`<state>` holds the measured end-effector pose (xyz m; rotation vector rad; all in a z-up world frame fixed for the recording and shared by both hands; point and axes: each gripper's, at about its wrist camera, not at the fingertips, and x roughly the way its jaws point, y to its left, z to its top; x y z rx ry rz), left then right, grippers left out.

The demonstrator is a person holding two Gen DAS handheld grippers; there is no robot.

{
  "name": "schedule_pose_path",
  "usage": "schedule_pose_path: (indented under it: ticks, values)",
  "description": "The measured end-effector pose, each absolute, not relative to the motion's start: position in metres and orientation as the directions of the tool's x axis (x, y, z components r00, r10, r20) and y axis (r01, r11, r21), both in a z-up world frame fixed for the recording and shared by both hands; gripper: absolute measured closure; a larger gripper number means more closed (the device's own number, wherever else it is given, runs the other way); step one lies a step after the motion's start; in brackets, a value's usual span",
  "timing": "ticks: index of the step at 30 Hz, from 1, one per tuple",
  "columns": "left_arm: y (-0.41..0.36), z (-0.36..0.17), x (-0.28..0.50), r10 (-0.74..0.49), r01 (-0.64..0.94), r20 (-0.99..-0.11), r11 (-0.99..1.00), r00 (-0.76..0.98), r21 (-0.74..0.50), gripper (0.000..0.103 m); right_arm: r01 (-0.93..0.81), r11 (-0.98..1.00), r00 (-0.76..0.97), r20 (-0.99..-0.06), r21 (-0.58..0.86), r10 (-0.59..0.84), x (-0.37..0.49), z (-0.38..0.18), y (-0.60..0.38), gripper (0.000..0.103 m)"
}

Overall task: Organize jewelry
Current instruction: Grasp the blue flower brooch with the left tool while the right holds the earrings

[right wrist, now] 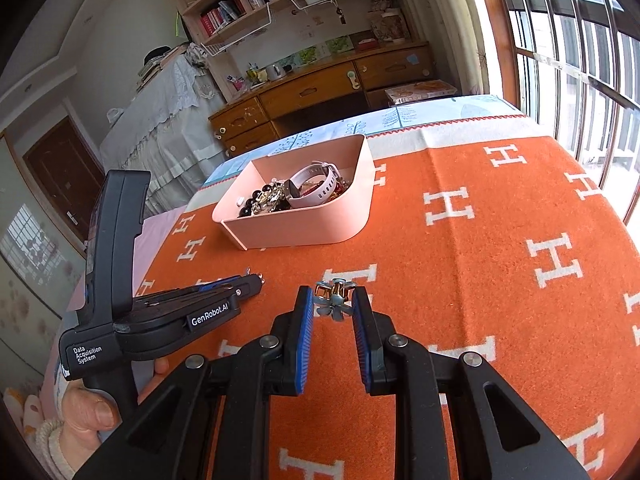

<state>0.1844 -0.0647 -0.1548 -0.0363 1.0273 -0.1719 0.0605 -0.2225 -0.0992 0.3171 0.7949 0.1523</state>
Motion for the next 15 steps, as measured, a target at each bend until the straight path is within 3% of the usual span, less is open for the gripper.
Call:
schedule_pose_path:
  ticks: [8,15]
  values:
    - [-0.071,-0.156,0.180,-0.118,0.136,-0.836,0.989,0.536,-0.052,0.084,-0.023,0.939,0.683,-0.681,0.342,0.264,0.064,-0.104,-0.222,0.084]
    - [-0.067,-0.144,0.173,-0.124,0.146,-0.809,0.988,0.575,-0.048,0.090,-0.022,0.939,0.684,-0.680,0.342,0.264,0.063,-0.104,-0.221,0.084]
